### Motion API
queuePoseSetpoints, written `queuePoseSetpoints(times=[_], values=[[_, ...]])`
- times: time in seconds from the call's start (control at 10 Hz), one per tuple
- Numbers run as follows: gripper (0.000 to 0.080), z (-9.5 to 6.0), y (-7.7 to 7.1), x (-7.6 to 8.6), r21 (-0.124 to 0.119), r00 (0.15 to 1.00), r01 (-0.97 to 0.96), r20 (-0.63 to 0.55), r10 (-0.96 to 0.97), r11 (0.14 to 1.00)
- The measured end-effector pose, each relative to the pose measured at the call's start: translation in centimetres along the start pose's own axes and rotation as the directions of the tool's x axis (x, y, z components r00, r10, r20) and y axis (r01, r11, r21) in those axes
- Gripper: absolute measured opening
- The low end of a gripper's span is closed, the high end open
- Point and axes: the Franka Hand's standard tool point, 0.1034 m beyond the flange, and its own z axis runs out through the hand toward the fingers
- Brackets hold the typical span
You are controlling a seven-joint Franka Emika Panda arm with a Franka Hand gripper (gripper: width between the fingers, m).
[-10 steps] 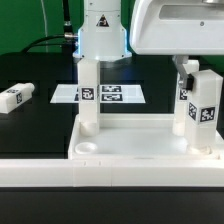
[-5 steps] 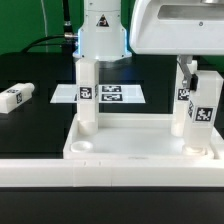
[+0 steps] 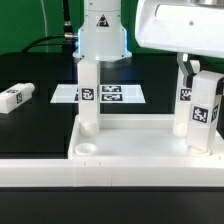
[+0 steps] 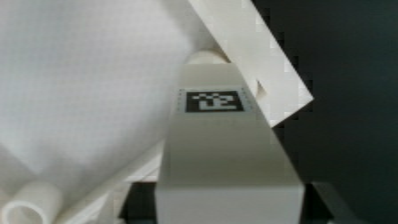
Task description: Assemble desk
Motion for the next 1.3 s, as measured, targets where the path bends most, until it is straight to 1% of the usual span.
queuePoseSetpoints(times=[0.1, 0.3, 0.4, 0.6, 0.8, 0.9, 1.0, 1.1, 1.2, 1.3], values=[[0.0291, 0.03, 0.03, 0.02, -0.001, 0.998, -0.065, 0.0, 0.065, 0.998], [0.0291, 0.07, 0.15, -0.01, -0.007, 0.955, -0.297, 0.004, 0.297, 0.955], [0.0291, 0.09, 0.13, -0.14, -0.009, 0.911, -0.413, 0.01, 0.413, 0.911], [0.0291, 0.08, 0.04, -0.31, -0.011, 0.818, -0.574, 0.01, 0.574, 0.819], [0.0291, 0.08, -0.03, -0.43, -0.013, 0.772, -0.636, 0.01, 0.636, 0.772], [0.0368, 0.1, -0.08, -0.44, -0.012, 0.755, -0.655, 0.01, 0.655, 0.755], [0.0368, 0.1, -0.1, -0.45, -0.011, 0.775, -0.632, 0.01, 0.632, 0.775], [0.0563, 0.09, -0.1, -0.45, -0.011, 0.796, -0.605, 0.011, 0.605, 0.796], [0.0563, 0.06, -0.06, -0.51, -0.014, 0.821, -0.57, 0.012, 0.57, 0.821], [0.0634, 0.05, -0.23, -0.59, -0.009, 0.846, -0.532, 0.011, 0.532, 0.846]])
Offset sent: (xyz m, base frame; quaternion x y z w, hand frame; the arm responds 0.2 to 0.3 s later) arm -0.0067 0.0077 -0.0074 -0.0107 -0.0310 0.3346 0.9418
